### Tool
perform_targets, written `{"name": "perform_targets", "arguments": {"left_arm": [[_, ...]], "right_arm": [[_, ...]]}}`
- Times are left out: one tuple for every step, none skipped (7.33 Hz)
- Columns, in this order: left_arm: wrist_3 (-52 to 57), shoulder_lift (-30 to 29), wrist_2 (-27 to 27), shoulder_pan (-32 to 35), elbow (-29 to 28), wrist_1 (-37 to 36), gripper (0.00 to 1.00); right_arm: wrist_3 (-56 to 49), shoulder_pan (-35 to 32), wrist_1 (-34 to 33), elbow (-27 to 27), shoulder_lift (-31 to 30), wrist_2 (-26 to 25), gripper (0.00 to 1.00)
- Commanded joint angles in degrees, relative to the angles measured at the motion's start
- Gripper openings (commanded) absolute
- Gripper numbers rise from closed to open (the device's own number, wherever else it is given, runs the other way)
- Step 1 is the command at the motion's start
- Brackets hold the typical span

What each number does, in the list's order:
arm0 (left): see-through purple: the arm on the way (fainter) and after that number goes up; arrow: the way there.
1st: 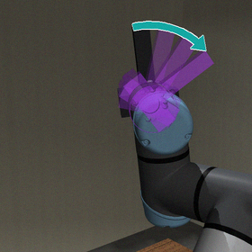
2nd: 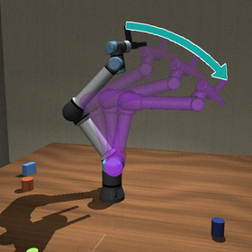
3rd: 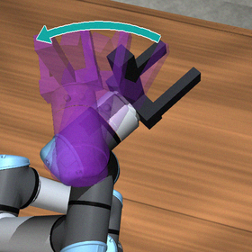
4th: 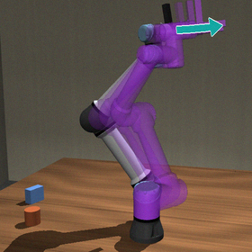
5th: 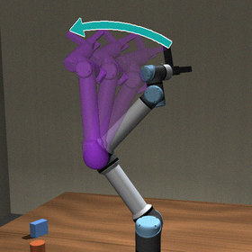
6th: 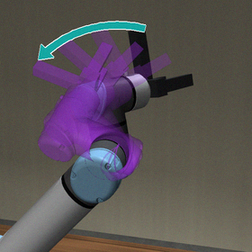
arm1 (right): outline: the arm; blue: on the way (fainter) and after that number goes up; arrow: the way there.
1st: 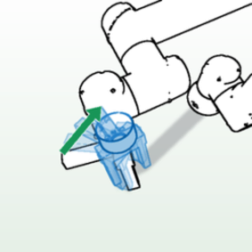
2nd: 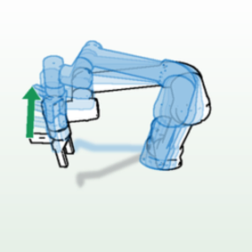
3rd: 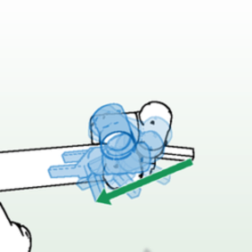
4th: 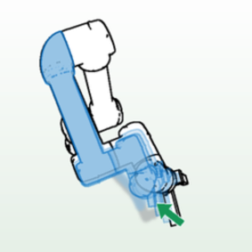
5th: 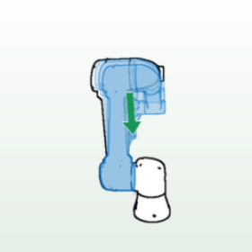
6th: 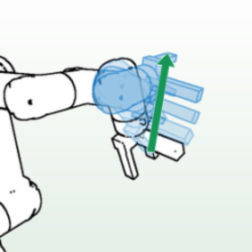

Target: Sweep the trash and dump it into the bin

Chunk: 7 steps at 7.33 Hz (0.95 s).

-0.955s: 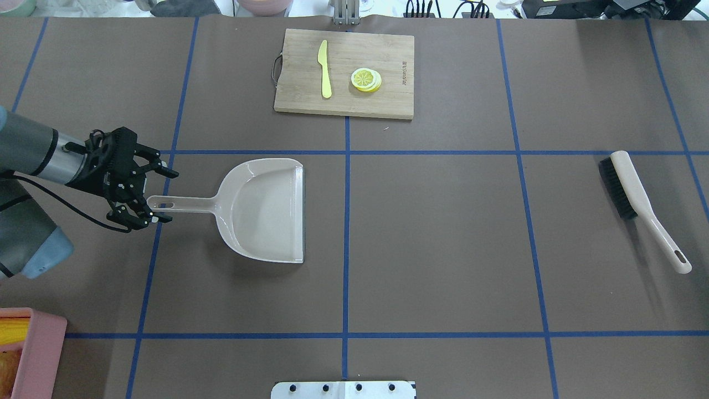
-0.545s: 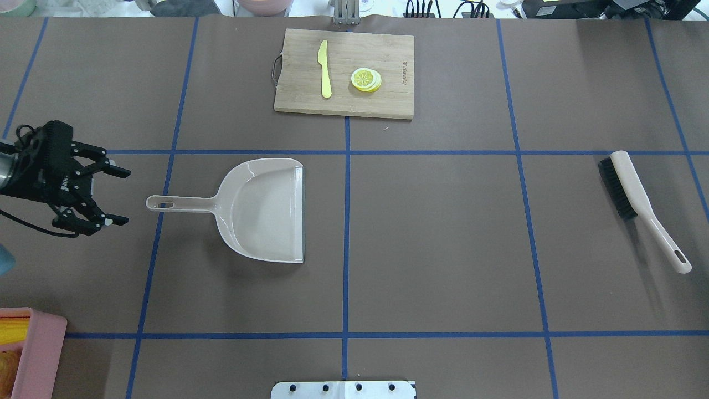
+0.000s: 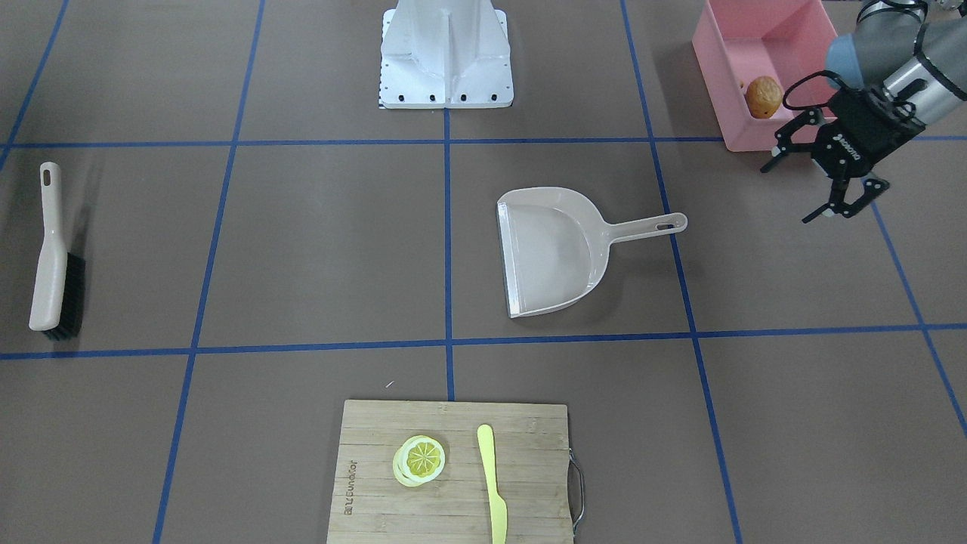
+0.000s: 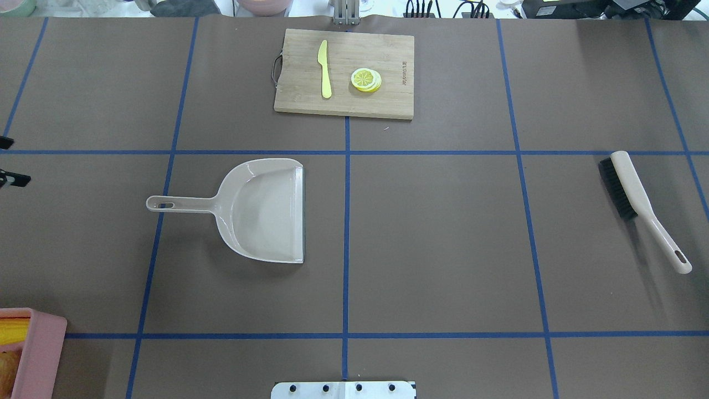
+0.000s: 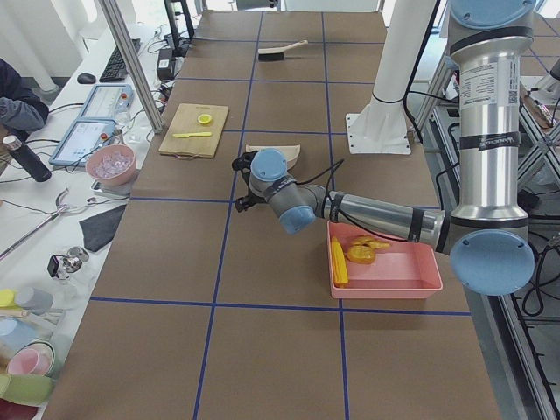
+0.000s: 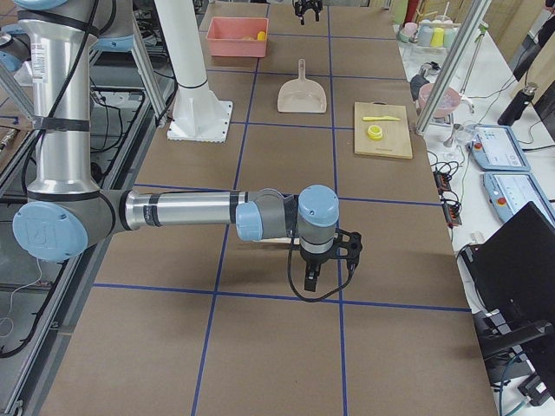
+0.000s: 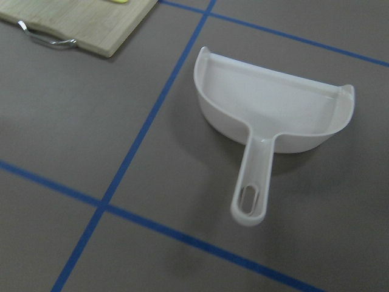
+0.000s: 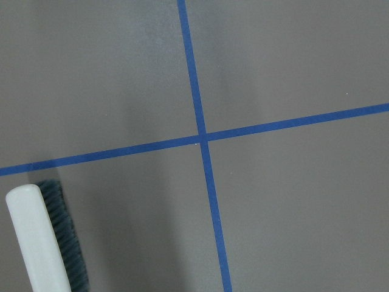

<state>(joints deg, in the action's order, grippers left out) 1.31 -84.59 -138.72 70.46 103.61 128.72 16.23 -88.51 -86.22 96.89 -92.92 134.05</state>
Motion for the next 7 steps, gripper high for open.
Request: {"name": "perform_targets", "arguments": {"left_arm": [[-4.7,-0.2,0.0,7.1,0.1,-16.3,0.98],[-9.1,-0.2,0.2,9.5,-0.7,-19.6,0.98],[-13.0,0.7,0.2,11.0,-2.3,-20.4,0.98],[-13.9,1.0,0.0,14.2,-3.4,-22.6,0.98],[-13.8,1.4,-0.6,15.3,-3.0,-26.2,0.98],[-13.8,1.0,-0.5,17.0,-3.5,-29.6,0.98],[-13.5,1.4,-0.5,18.6,-2.7,-31.3,0.98]], "right_arm": [[-0.1,0.0,0.0,0.0,-0.1,0.1,1.0],[-0.3,0.0,0.0,-0.1,-0.1,0.1,1.0],[-0.4,0.0,0.0,-0.2,-0.1,0.1,1.0],[-0.4,0.0,0.0,-0.1,-0.1,0.1,1.0],[-0.4,0.0,0.0,-0.1,-0.1,0.0,1.0],[-0.4,0.0,0.0,-0.1,-0.1,0.0,1.0],[-0.4,0.0,0.1,0.1,0.0,0.0,1.0]]}}
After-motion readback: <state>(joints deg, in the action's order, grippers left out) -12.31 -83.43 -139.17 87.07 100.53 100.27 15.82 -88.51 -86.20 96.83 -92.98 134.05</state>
